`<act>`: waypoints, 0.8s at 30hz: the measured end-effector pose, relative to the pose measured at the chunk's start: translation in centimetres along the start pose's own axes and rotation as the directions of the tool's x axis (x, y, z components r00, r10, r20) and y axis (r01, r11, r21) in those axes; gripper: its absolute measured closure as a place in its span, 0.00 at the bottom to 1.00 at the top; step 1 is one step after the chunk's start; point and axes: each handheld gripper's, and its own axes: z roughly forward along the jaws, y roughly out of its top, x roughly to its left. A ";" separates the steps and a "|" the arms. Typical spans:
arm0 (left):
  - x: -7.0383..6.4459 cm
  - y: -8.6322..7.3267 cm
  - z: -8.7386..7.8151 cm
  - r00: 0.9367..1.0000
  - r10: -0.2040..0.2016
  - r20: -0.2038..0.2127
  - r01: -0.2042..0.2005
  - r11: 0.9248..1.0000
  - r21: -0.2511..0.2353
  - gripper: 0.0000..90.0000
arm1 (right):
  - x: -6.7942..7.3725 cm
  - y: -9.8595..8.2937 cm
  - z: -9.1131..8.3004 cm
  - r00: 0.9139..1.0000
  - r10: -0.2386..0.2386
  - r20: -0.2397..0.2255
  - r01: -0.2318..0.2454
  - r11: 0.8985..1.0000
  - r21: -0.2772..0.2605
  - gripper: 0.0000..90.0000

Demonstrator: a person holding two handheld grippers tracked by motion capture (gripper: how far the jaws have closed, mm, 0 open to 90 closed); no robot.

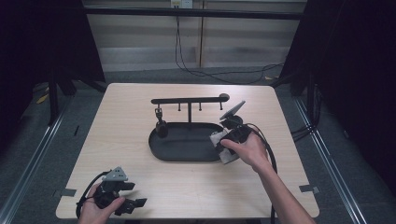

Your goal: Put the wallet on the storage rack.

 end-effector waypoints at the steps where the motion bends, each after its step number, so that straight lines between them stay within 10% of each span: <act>1: 0.0 0.0 0.0 1.000 0.001 -0.001 -0.001 1.000 0.000 0.25 | -0.1 0.1 0.0 1.000 0.006 0.002 -0.006 1.000 -0.002 0.37; 24: -0.2 0.0 0.0 1.000 0.015 0.004 -0.015 1.000 0.012 0.25 | -1.9 1.3 1.1 0.991 0.116 -0.064 -0.120 0.990 -0.075 0.37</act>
